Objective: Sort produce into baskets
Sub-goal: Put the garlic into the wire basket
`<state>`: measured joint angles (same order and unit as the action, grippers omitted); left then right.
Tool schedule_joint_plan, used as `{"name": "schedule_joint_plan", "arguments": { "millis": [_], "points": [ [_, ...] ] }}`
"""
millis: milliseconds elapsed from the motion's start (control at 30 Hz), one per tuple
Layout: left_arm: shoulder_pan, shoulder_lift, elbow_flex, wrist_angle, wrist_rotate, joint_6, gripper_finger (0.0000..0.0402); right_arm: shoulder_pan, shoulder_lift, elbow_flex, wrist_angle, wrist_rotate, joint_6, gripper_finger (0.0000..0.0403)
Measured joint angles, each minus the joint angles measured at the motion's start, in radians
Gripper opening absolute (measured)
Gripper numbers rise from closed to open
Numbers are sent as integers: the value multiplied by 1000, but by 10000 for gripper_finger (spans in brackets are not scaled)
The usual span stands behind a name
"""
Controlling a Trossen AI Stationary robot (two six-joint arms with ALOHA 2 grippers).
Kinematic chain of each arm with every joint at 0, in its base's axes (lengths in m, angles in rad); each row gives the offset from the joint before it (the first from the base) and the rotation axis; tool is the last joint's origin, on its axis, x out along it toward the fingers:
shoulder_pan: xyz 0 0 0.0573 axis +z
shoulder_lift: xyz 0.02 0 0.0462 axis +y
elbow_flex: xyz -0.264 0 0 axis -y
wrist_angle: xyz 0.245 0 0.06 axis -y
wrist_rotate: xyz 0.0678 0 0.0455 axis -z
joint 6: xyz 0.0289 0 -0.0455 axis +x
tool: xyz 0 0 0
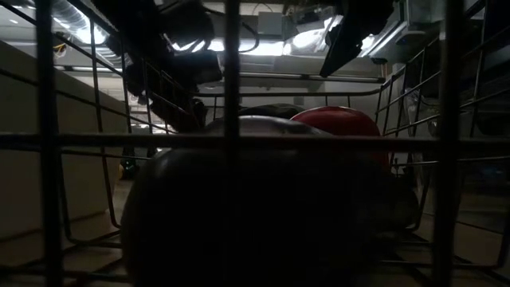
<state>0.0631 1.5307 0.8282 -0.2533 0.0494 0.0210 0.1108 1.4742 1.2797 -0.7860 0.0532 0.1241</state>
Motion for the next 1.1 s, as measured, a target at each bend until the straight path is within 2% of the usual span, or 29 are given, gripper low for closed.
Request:
{"name": "schedule_joint_plan", "arguments": {
  "millis": [333, 700, 1100],
  "points": [
    [-17, 0, -86, 160, 11, -77, 260, 0, 0, 0, 3, 0, 0, 305],
    [-26, 1, -125, 197, 11, -76, 260, 0, 0, 0, 10, 0, 0, 305],
    [-20, 99, -137, 280, 10, -98, 260, 0, 0, 0, 18, 0, 0, 305]
  ]
}}
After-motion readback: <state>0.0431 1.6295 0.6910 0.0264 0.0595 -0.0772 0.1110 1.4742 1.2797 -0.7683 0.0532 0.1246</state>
